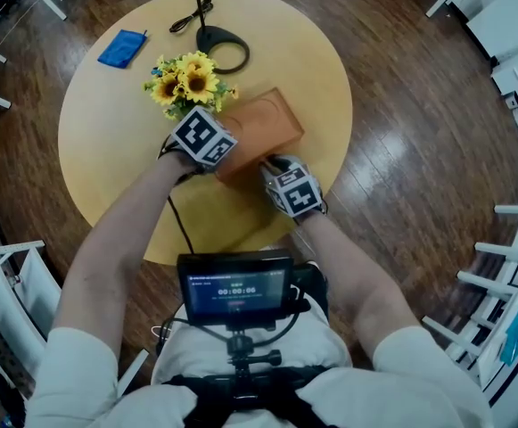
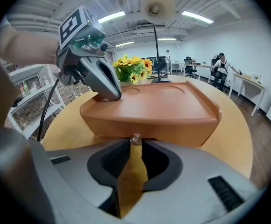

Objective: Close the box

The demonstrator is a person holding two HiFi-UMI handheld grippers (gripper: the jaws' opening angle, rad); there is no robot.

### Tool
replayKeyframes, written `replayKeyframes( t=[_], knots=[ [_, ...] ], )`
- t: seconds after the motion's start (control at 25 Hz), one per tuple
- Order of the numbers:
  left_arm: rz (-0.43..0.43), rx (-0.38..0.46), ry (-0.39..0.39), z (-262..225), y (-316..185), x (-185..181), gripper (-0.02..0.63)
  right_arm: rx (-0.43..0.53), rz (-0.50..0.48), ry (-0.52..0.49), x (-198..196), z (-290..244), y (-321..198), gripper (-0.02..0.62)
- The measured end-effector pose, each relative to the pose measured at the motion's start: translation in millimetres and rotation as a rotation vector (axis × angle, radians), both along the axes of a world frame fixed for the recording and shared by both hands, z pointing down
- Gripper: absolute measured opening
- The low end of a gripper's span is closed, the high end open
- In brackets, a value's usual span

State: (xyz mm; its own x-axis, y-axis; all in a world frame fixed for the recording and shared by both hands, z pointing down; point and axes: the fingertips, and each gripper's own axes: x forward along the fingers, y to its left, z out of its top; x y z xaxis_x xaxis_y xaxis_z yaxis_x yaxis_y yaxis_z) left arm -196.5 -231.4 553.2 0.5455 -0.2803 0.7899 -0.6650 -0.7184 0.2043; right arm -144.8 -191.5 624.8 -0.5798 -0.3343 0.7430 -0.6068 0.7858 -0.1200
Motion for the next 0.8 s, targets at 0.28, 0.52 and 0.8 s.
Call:
replayKeyframes(
  t=[0.28, 0.52, 0.8],
  knots=[
    [-0.109, 0.124, 0.03, -19.0, -10.7, -3.6, 0.0, -0.015, -0.023, 0.019, 26.7, -7.6, 8.6, 0.117],
    [-0.285, 0.189, 0.083, -40.9, 2.3, -2.9, 0.0, -0.022, -0.042, 0.022, 51.7, -23.9, 17.7, 0.117],
    [-0.603, 0.228, 0.169, -43.6, 42.7, -8.7, 0.0, -0.003, -0.119, -0.009, 73.4, -49.4, 18.7, 0.118]
  ],
)
